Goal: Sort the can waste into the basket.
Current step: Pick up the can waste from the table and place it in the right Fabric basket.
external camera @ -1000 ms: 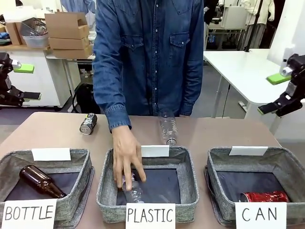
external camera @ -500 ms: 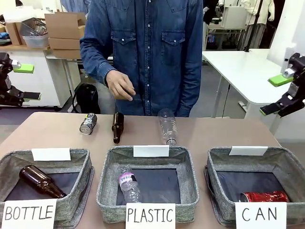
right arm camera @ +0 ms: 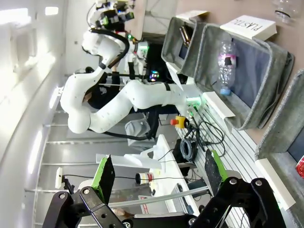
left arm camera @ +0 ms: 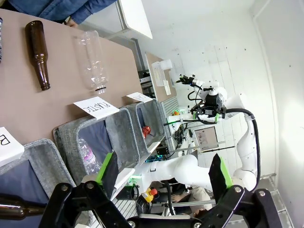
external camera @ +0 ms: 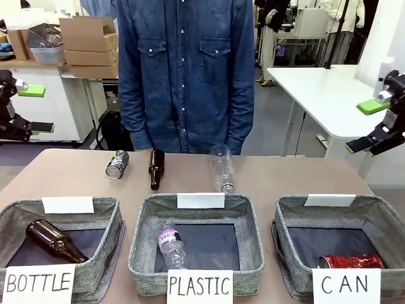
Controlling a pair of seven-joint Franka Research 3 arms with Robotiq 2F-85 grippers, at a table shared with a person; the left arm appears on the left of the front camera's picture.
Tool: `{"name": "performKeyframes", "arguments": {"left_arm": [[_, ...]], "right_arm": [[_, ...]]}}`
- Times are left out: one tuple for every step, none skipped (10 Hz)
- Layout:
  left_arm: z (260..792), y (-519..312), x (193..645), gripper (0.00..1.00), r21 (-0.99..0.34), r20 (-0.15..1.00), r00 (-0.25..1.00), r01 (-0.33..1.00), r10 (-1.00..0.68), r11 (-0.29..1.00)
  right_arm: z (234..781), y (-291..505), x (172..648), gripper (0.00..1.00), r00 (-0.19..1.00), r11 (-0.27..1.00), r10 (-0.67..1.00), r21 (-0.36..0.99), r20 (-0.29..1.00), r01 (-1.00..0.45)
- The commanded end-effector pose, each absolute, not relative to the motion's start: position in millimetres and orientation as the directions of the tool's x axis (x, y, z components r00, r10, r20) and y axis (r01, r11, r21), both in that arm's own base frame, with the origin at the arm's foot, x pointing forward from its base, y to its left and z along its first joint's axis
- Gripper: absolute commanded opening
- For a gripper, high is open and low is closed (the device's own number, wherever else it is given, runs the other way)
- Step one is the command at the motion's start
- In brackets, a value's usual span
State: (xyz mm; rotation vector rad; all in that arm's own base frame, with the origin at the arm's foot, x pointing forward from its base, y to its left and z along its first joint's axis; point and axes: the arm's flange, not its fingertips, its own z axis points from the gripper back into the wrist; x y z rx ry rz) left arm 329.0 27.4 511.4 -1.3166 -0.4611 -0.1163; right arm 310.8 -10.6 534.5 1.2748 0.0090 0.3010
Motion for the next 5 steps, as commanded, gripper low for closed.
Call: {"name": "performKeyframes", "arguments": {"left_arm": [[512, 25, 329, 1.0, -0.901, 0.403, 0.898, 0.356, 0.178, 0.245], [512, 25, 329, 1.0, -0.901, 0.403, 0.898, 0.356, 0.178, 0.245], [511, 27, 329, 1.0, -0.904, 0.389, 0.904, 0.339, 0.175, 0.26], [521, 19, 331, 1.0, -0.853, 0.361, 0.92, 0.261, 0.15, 0.451], [523, 8, 351, 1.0, -0.711, 0.305, 0.946, 0.149, 0.109, 0.688]], "right_arm": [[536, -13, 311, 1.0, 0.955, 0.256, 0.241, 0.938, 0.173, -0.234], [536, -13, 311, 1.0, 0.955, 0.256, 0.241, 0.938, 0.173, -0.234], [536, -13, 311, 1.0, 0.955, 0.256, 0.241, 0.938, 0.173, -0.234], [536, -13, 311, 1.0, 0.955, 0.256, 0.241, 0.938, 0.173, -0.234], [536, -13, 311, 1.0, 0.955, 0.256, 0.241, 0.938, 0.173, -0.234]]}}
